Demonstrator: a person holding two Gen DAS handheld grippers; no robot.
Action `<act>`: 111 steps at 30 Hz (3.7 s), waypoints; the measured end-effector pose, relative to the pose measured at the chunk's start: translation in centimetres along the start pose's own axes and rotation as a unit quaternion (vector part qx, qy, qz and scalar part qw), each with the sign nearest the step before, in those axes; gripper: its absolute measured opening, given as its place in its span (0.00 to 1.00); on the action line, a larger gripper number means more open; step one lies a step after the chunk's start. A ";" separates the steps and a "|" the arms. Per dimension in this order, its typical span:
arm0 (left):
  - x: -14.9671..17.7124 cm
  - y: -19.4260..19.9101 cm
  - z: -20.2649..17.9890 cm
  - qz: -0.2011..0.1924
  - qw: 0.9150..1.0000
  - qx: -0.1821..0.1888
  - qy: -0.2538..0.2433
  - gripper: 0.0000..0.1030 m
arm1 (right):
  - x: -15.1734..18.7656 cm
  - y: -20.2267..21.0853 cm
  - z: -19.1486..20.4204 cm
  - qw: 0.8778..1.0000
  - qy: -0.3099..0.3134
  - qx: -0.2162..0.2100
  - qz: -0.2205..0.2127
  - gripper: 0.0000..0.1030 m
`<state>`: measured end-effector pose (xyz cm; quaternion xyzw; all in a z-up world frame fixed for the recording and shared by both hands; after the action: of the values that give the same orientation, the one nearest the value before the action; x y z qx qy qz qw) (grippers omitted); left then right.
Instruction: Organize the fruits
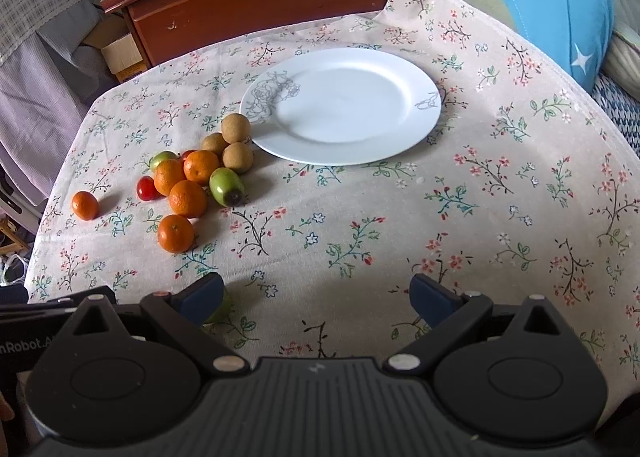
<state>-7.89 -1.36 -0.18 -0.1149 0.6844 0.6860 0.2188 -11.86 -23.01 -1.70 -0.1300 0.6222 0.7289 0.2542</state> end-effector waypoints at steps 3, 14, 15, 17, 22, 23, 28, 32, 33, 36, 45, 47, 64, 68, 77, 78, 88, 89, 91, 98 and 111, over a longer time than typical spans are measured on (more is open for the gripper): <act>0.3 0.0 -0.2 0.001 1.000 0.002 -0.007 1.00 | 0.2 0.3 -0.3 1.000 -0.005 -0.007 0.001 0.93; 2.5 0.7 -1.9 -0.012 0.998 0.035 -0.053 1.00 | -0.7 2.3 -4.7 0.996 -0.083 -0.027 -0.019 0.85; 2.7 0.8 -2.2 -0.013 0.997 0.039 -0.059 1.00 | -0.8 2.3 -5.1 0.995 -0.094 -0.027 -0.020 0.83; 3.1 0.8 -3.0 -0.017 0.996 0.048 -0.073 1.00 | -0.9 2.3 -5.6 0.994 -0.106 -0.026 -0.021 0.80; 3.7 0.4 -4.6 -0.023 0.993 0.070 -0.092 0.99 | -0.6 2.1 -5.0 0.995 -0.094 -0.038 -0.019 0.74; 3.8 0.4 -4.9 -0.026 0.992 0.075 -0.095 0.98 | -0.6 2.1 -4.8 0.995 -0.092 -0.042 -0.019 0.74; 4.0 0.1 -6.3 -0.046 0.988 0.087 -0.121 0.91 | -0.5 1.8 -4.5 0.994 -0.095 -0.053 -0.016 0.68; 4.2 -0.4 -7.0 -0.048 0.986 0.097 -0.129 0.83 | -0.3 1.6 -4.2 0.994 -0.090 -0.058 -0.013 0.63; 4.3 -0.6 -7.2 -0.049 0.985 0.097 -0.135 0.78 | -0.3 1.5 -4.1 0.994 -0.089 -0.061 -0.012 0.63; 4.5 -0.9 -7.4 -0.051 0.983 0.097 -0.146 0.52 | -0.2 1.3 -3.8 0.994 -0.086 -0.069 -0.010 0.59; 4.7 -0.8 -6.7 -0.060 0.980 0.126 -0.139 0.30 | -0.2 0.8 -2.2 0.990 -0.074 -0.120 -0.013 0.52; 4.5 -0.8 -6.2 -0.062 0.982 0.124 -0.132 0.30 | 0.0 0.6 -1.6 0.989 -0.066 -0.135 -0.011 0.46; 2.7 -1.1 -0.6 -0.078 0.993 0.077 -0.041 0.30 | 1.2 -0.7 2.8 0.984 0.024 -0.176 -0.006 0.42; 2.8 -1.7 -0.5 -0.074 0.994 0.072 -0.042 0.30 | 1.7 -1.3 3.3 0.985 0.042 -0.166 0.003 0.42; 2.7 -2.3 -0.5 -0.078 0.993 0.070 -0.044 0.32 | 2.1 -1.8 4.2 0.986 0.077 -0.146 -0.011 0.36; 2.7 -2.3 -0.6 -0.079 0.993 0.071 -0.044 0.31 | 2.1 -1.9 4.3 0.986 0.079 -0.145 -0.013 0.32; 1.9 -1.7 -0.8 -0.089 0.991 0.091 -0.037 0.31 | 1.7 -1.5 4.0 0.986 0.064 -0.149 -0.029 0.31; 1.7 -1.6 -0.8 -0.090 0.991 0.094 -0.036 0.31 | 1.6 -1.4 3.9 0.986 0.060 -0.152 -0.029 0.31; 1.2 -1.4 -0.9 -0.093 0.990 0.099 -0.036 0.31 | 1.4 -1.2 3.8 0.986 0.051 -0.156 -0.030 0.31; -1.4 -0.5 -1.5 -0.110 0.985 0.122 -0.055 0.31 | -0.1 -0.4 2.5 0.987 0.020 -0.150 -0.045 0.31; -5.1 -0.6 -3.7 -0.108 0.976 0.166 -0.090 0.31 | -4.3 0.0 -0.3 0.988 -0.017 -0.142 -0.060 0.31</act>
<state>-3.69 -5.72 1.51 -0.0882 0.7496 0.5427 0.3684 -8.31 -24.19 0.41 -0.1897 0.4991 0.7954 0.2867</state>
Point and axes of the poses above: each gripper's, at about its wrist camera, not at the fingertips, and y roughly against the way its jaws point, z to its left, x to its underside, the point moved 6 cm from there along -y, roughly the way its jaws point, and after that the axes turned 4 degrees about z, right-handed, at the moved point
